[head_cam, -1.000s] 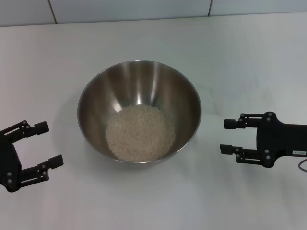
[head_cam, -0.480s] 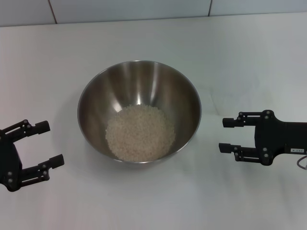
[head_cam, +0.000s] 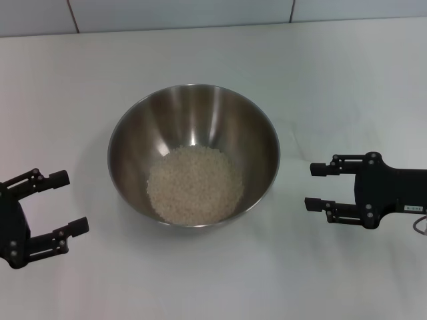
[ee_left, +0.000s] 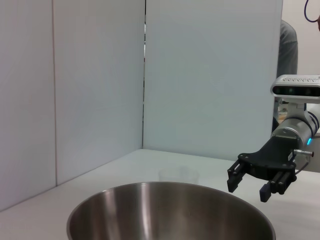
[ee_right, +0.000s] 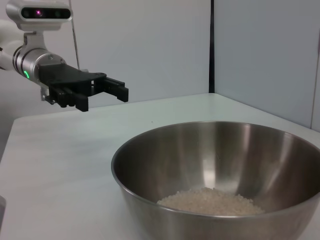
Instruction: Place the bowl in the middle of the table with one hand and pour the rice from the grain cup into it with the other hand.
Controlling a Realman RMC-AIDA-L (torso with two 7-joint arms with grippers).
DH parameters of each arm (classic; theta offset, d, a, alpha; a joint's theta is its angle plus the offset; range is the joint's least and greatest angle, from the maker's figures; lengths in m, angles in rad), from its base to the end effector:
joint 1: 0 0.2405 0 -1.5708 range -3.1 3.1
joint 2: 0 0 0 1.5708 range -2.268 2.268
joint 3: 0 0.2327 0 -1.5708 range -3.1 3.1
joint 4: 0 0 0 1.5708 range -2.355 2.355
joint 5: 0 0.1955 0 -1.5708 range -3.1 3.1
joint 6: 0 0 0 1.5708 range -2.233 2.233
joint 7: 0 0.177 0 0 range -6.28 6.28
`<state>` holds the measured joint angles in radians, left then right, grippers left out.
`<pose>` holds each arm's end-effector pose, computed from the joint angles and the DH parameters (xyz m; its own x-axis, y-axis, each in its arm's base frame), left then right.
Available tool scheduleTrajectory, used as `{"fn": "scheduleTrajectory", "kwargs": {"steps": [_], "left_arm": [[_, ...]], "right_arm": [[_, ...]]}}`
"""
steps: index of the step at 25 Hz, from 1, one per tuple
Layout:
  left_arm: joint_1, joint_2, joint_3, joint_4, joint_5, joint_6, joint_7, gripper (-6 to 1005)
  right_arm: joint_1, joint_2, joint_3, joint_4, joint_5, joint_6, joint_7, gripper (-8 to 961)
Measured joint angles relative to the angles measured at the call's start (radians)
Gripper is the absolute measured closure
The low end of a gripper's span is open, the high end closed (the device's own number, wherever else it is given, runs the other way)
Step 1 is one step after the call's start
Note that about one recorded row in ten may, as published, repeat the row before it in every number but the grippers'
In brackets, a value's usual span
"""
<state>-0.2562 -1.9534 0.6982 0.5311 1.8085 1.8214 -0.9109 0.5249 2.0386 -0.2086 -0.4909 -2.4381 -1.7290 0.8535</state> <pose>-0.2782 0.2327 0.0276 0.7965 0.0823 0.5990 0.2977 -0.9156 -0.2702 0.2672 0.2733 -0.0140 0.8846 -0.1080 -0.4537 -0.2345 -0.9439 -0.2324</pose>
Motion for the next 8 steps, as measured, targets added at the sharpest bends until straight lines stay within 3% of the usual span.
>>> {"fn": "scheduleTrajectory", "kwargs": {"steps": [8], "left_arm": [[-0.003,0.001,0.0,0.001,0.0,0.0,0.0,199]], "right_arm": [[0.0,0.0,0.0,0.0,0.001,0.0,0.0,349]]}}
